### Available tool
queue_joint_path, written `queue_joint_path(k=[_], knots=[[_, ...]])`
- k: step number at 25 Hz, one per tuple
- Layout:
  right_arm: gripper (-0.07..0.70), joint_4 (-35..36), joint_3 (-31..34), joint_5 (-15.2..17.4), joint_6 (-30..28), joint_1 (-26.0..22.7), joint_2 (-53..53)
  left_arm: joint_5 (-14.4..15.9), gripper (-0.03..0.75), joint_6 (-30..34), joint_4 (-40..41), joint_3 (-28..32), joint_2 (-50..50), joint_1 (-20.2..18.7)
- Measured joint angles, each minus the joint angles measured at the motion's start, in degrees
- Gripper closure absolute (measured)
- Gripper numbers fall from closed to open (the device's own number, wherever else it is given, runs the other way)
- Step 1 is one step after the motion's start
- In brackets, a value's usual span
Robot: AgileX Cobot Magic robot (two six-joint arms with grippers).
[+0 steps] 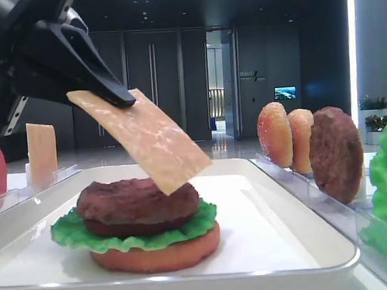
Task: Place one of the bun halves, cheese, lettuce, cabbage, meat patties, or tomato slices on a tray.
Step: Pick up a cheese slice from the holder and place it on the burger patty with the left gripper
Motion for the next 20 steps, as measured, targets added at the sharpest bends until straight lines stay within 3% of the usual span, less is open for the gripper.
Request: queue_joint_path(k=[20], knots=[[0.216, 0.0, 0.0, 0.0, 0.0, 0.0, 0.0, -3.3, 0.683, -1.1, 4.5, 0.0, 0.0, 0.0]])
